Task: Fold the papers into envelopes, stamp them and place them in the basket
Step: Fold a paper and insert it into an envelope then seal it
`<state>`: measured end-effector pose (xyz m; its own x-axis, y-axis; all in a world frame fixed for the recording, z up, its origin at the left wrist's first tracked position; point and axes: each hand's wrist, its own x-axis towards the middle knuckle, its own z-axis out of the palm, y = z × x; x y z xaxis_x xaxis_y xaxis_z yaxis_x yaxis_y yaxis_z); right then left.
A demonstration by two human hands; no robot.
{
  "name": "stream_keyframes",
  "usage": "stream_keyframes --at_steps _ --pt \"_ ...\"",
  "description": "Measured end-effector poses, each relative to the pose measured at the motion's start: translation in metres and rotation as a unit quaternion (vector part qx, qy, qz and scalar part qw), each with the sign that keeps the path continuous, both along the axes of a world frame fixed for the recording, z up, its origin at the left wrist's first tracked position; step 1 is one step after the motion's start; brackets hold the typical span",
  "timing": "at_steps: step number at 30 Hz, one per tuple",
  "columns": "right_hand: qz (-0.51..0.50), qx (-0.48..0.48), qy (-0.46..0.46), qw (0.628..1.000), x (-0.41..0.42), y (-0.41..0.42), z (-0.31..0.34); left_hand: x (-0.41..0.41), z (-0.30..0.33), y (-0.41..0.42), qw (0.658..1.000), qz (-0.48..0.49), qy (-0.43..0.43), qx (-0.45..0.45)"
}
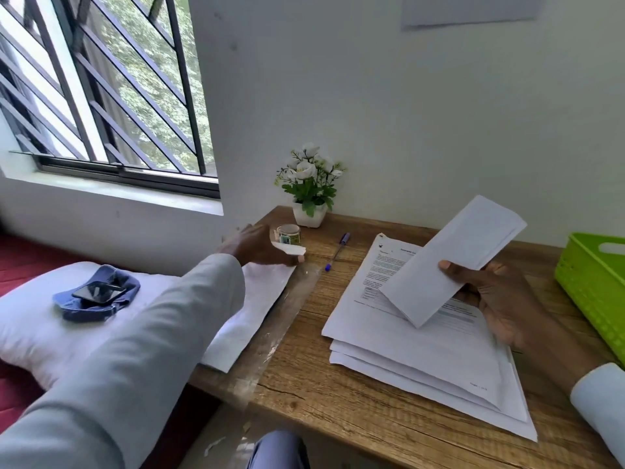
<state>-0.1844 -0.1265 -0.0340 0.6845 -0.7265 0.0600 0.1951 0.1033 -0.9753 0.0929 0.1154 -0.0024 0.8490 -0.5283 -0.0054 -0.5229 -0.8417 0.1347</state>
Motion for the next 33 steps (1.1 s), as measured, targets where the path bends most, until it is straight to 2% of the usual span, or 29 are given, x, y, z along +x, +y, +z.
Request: stream_keyframes --at_steps 4,14,21,27,30,33 --pt "-0.004 -0.002 0.010 1.000 -0.002 0.004 0.001 0.001 -0.011 0.000 0.998 0.021 0.062 -0.002" --pt "-0.009 0.006 0.012 1.000 -0.007 0.002 0.003 -0.001 -0.012 -0.009 0.995 -0.011 0.099 -0.012" --pt "-0.011 -0.004 0.014 1.000 -0.006 0.000 0.003 -0.001 -0.002 -0.011 0.990 -0.050 0.097 -0.089" --pt "-0.013 -0.001 0.013 1.000 -0.005 0.000 0.002 -0.012 0.022 -0.017 0.954 -0.109 0.188 -0.205" --pt "-0.007 0.006 0.012 1.000 -0.005 0.000 0.002 -0.020 0.021 -0.021 0.950 -0.137 0.210 -0.186" --pt "-0.007 0.011 0.010 1.000 -0.006 0.001 0.001 -0.016 0.000 -0.019 0.961 -0.149 0.192 -0.133"
